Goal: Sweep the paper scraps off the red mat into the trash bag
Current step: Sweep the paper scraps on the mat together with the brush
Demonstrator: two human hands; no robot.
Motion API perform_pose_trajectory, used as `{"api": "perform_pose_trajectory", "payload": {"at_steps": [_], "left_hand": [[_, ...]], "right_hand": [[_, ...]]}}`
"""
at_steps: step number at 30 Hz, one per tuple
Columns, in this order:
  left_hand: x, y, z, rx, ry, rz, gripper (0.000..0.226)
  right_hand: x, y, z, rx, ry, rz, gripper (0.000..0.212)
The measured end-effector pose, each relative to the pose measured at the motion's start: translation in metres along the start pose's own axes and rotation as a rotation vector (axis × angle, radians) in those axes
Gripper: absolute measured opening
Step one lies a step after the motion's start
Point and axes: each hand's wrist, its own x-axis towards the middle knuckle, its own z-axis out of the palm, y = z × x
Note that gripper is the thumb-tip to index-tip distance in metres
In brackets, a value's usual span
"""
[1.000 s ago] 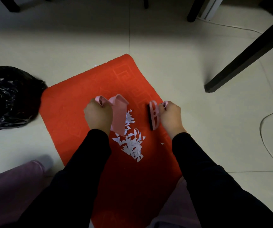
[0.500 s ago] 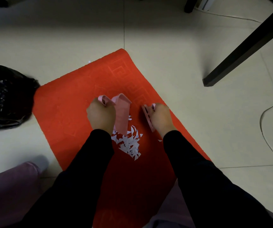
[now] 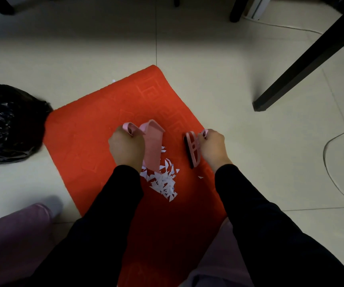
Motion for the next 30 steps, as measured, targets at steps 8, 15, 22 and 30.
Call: {"api": "perform_pose_trajectory", "payload": {"at_steps": [8,15,22,30], "left_hand": [[0.001,-0.005,-0.012,0.033,0.022,-0.011,0.029],[-0.007,0.001,-0.031,0.041,0.041,0.001,0.024],[-0.014,0.004,-0.046,0.063,0.054,0.012,0.026],[-0.015,-0.005,-0.057,0.076,0.061,0.01,0.028]], "right_hand": [[-0.029,-0.007,0.039,-0.128,-0.174,-0.126,0.034],[-0.053,-0.011,0.048,-0.154,-0.21,-0.179,0.035],[-0.065,-0.031,0.037,-0.065,-0.162,-0.137,0.038],[-0.069,-0.039,0.032,-0.077,-0.149,-0.12,0.037]]}}
